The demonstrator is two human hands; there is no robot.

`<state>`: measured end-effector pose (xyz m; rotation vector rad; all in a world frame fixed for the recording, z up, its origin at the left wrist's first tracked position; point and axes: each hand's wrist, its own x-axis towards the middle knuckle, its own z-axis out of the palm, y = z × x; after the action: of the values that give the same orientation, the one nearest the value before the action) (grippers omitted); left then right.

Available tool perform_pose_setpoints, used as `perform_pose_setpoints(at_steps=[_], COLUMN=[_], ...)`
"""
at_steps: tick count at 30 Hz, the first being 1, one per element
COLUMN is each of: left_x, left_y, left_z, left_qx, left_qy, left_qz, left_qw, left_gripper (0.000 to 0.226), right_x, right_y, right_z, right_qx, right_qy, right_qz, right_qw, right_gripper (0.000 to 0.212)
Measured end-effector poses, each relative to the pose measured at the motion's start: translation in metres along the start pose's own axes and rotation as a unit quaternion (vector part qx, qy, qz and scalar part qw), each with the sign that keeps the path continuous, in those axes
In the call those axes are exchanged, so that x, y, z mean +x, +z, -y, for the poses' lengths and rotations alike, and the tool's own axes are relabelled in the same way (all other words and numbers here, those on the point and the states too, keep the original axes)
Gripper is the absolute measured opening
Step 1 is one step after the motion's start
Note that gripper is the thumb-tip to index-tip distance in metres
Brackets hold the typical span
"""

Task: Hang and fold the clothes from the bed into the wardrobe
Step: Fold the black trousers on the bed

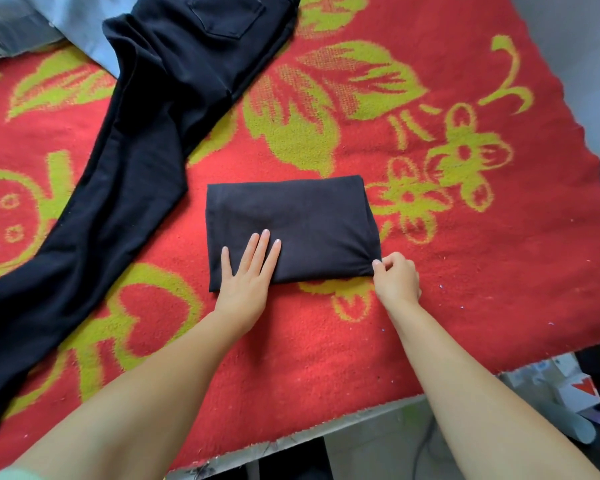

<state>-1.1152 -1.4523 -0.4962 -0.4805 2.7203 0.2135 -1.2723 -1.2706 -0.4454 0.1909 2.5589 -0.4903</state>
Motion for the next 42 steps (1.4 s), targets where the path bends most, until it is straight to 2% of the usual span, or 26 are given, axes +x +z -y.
perform_pose_setpoints(at_steps=[2,4,6,7,8,10,13,15,16,18,20,22,23,27,31,37,42], left_x=[-0.001,-0.003,-0.002,0.000,0.002,0.004,-0.005,-0.017,-0.021,-0.022,-0.018,-0.014,-0.010,0.009,0.020,0.013,-0.032], left_y=[-0.002,-0.007,-0.010,-0.011,-0.011,-0.008,0.001,0.002,0.001,-0.004,-0.007,-0.010,-0.011,-0.013,-0.019,-0.059,-0.120], left_z=[-0.001,-0.004,-0.009,-0.010,-0.008,0.004,0.028,0.037,0.039,0.036,0.024,0.004,-0.005,-0.005,0.009,0.006,0.025], left_qx=[-0.008,-0.023,-0.025,-0.022,-0.024,-0.040,-0.040,-0.033,-0.031,-0.013,0.008,0.004,0.000,0.007,0.020,-0.037,-0.057], left_qy=[-0.005,0.002,0.041,0.052,0.046,-0.002,-0.057,-0.083,-0.083,-0.035,0.032,0.044,0.029,-0.006,-0.002,-0.052,-0.104], left_qz=[0.001,-0.032,-0.068,-0.080,-0.083,-0.081,-0.039,-0.014,-0.017,-0.037,-0.062,-0.073,-0.072,-0.087,-0.026,0.025,0.003], left_qw=[1.000,0.999,0.997,0.995,0.995,0.996,0.997,0.996,0.996,0.999,0.998,0.996,0.997,0.996,0.999,0.998,0.993], left_gripper=[0.101,0.103,0.102,0.101,0.099,0.097,0.097,0.100,0.103,0.109,0.109,0.105,0.102,0.095,0.095,0.087,0.087], right_x=[-0.005,-0.016,-0.027,-0.029,-0.026,-0.007,0.027,0.041,0.043,0.032,0.006,-0.020,-0.024,-0.002,0.007,-0.003,-0.047], right_y=[0.002,0.011,0.032,0.044,0.053,0.058,0.037,0.009,-0.003,-0.011,0.001,0.024,0.034,0.045,0.043,0.012,-0.028], right_z=[0.012,0.029,0.047,0.054,0.057,0.048,0.010,-0.016,-0.020,-0.009,0.012,0.017,0.015,0.024,0.040,0.064,0.114], right_qx=[-0.053,-0.097,-0.185,-0.229,-0.264,-0.297,-0.293,-0.317,-0.318,-0.292,-0.294,-0.333,-0.351,-0.342,-0.331,-0.326,-0.360], right_qy=[-0.083,-0.276,-0.452,-0.494,-0.500,-0.467,-0.331,-0.247,-0.247,-0.343,-0.477,-0.535,-0.525,-0.439,-0.415,-0.409,-0.479], right_qz=[-0.083,-0.132,-0.079,-0.030,0.013,0.029,0.021,0.029,0.017,-0.020,-0.009,0.031,0.041,0.000,0.036,0.098,0.095], right_qw=[0.992,0.947,0.869,0.838,0.825,0.833,0.897,0.915,0.915,0.893,0.828,0.776,0.774,0.831,0.847,0.847,0.795], right_gripper=[0.030,0.048,0.054,0.055,0.056,0.059,0.062,0.061,0.061,0.065,0.079,0.094,0.099,0.101,0.095,0.081,0.082])
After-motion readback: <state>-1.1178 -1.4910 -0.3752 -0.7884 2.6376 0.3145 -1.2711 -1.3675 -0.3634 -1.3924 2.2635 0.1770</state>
